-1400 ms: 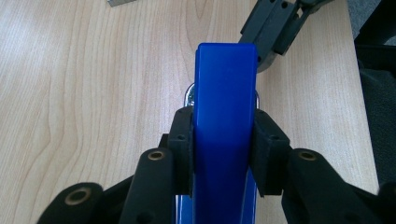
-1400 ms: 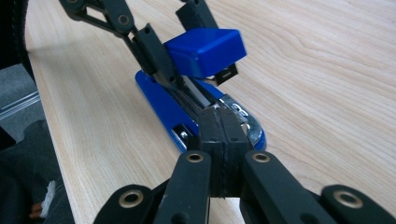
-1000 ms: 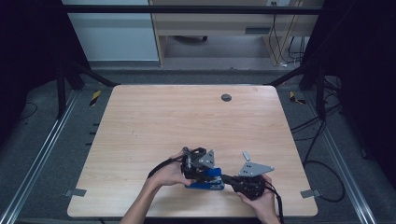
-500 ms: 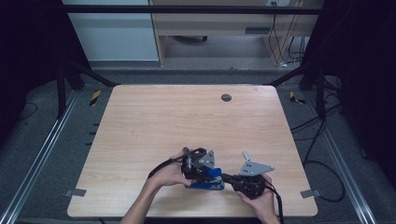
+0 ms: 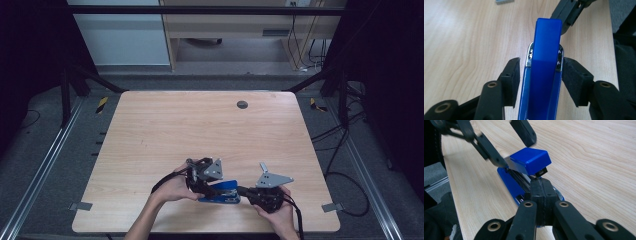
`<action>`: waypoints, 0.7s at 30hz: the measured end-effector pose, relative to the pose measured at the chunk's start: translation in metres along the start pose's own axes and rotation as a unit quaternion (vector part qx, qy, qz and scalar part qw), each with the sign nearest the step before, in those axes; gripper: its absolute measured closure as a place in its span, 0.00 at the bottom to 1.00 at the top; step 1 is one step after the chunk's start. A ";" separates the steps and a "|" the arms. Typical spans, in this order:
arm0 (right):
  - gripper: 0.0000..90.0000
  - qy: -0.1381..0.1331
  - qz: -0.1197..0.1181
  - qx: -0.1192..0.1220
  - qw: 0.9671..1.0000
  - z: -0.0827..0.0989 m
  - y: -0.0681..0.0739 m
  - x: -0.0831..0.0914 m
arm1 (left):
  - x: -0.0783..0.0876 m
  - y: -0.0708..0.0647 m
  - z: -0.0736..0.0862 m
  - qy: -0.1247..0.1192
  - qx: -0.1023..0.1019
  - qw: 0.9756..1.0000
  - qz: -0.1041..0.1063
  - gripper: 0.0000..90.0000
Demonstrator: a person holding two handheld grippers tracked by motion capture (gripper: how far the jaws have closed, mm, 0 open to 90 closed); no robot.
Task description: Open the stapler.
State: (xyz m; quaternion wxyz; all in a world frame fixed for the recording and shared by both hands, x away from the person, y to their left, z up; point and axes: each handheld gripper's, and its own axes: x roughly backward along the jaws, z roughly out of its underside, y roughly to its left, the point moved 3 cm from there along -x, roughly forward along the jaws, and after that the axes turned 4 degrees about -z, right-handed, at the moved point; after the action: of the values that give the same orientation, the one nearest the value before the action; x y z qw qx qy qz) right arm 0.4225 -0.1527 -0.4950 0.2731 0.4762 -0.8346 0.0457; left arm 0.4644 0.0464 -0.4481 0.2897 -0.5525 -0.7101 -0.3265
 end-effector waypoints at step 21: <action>1.00 -0.004 -0.003 -0.003 1.000 -0.001 0.000 -0.001 | 0.035 -0.003 0.011 -0.127 0.138 0.976 -0.115 0.62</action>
State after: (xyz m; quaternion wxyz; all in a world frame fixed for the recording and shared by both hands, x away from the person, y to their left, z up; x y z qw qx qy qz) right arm 0.4229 -0.1518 -0.4946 0.2715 0.4780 -0.8344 0.0407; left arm 0.4536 0.0756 -0.4287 0.2314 -0.4589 -0.8379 -0.1839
